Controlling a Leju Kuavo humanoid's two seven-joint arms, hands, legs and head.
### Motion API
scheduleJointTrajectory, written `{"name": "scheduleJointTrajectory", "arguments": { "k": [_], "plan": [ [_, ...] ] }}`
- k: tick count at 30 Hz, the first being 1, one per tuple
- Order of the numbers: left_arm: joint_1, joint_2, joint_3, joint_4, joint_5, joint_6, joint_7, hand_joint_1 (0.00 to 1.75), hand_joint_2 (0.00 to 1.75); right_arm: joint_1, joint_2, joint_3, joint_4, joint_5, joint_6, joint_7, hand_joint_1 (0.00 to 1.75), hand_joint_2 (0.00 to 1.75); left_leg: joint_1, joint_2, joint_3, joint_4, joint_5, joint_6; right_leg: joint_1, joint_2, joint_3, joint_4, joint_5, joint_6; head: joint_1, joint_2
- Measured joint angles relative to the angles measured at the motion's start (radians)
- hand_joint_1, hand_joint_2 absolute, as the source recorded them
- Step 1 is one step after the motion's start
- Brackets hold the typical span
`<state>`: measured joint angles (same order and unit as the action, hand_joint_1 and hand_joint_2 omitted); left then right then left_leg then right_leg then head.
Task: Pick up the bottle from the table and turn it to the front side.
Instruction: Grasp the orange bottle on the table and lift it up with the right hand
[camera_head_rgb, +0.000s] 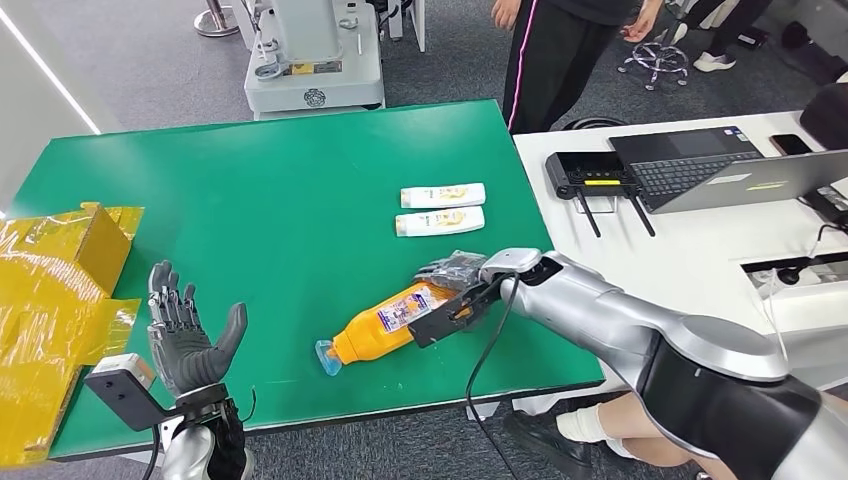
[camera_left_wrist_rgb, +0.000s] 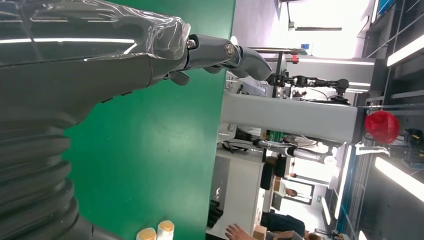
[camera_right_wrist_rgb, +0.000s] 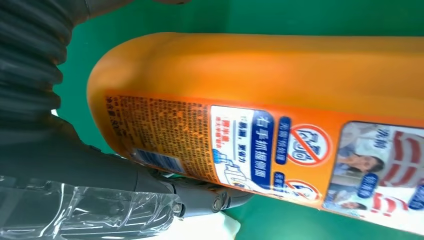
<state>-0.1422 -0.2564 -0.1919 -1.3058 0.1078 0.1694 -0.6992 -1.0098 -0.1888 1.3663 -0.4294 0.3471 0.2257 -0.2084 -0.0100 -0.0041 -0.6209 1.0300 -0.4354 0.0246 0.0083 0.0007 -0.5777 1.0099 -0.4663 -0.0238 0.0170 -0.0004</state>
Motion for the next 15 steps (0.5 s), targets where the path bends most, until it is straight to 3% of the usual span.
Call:
{"name": "scheduleJointTrajectory", "arguments": {
  "k": [2,4,6,9,15],
  "plan": [
    [0.000,0.000,0.000,0.000,0.000,-0.001,0.000,0.00,1.75,0.014,0.000,-0.010,-0.003,0.000,-0.023,-0.002,0.00,1.75,0.000,0.000,0.000,0.000,0.000,0.000,0.000,0.000,0.000,0.000,0.000,0.000,0.000,0.000],
    [0.000,0.000,-0.001,0.000,0.000,-0.004,0.000,0.00,1.75,0.029,0.001,-0.022,-0.007,0.000,-0.051,-0.007,0.71,1.75,0.000,0.000,0.000,0.000,0.000,0.000,0.000,0.000,0.000,0.000,0.000,0.000,0.000,0.000],
    [-0.001,0.000,-0.001,0.001,0.000,-0.005,0.000,0.00,1.75,0.045,0.001,-0.035,-0.011,0.003,-0.079,-0.014,1.53,1.75,0.000,0.000,0.000,0.000,0.000,0.000,0.000,0.000,0.000,0.000,0.000,0.000,0.000,0.000],
    [-0.001,-0.001,-0.003,0.001,0.001,-0.006,0.000,0.00,1.75,0.070,0.001,-0.054,-0.019,0.006,-0.110,-0.025,1.73,1.75,0.000,0.000,0.000,0.000,0.000,0.000,0.000,0.001,0.000,0.000,0.000,0.000,0.000,0.000],
    [-0.002,-0.001,-0.005,0.002,0.004,-0.006,0.000,0.00,1.75,0.100,0.001,-0.091,-0.033,0.015,-0.137,-0.038,1.75,1.75,0.000,0.001,0.001,0.000,0.000,0.000,0.000,0.001,0.000,0.000,0.000,0.000,0.000,0.000]
  ]
}}
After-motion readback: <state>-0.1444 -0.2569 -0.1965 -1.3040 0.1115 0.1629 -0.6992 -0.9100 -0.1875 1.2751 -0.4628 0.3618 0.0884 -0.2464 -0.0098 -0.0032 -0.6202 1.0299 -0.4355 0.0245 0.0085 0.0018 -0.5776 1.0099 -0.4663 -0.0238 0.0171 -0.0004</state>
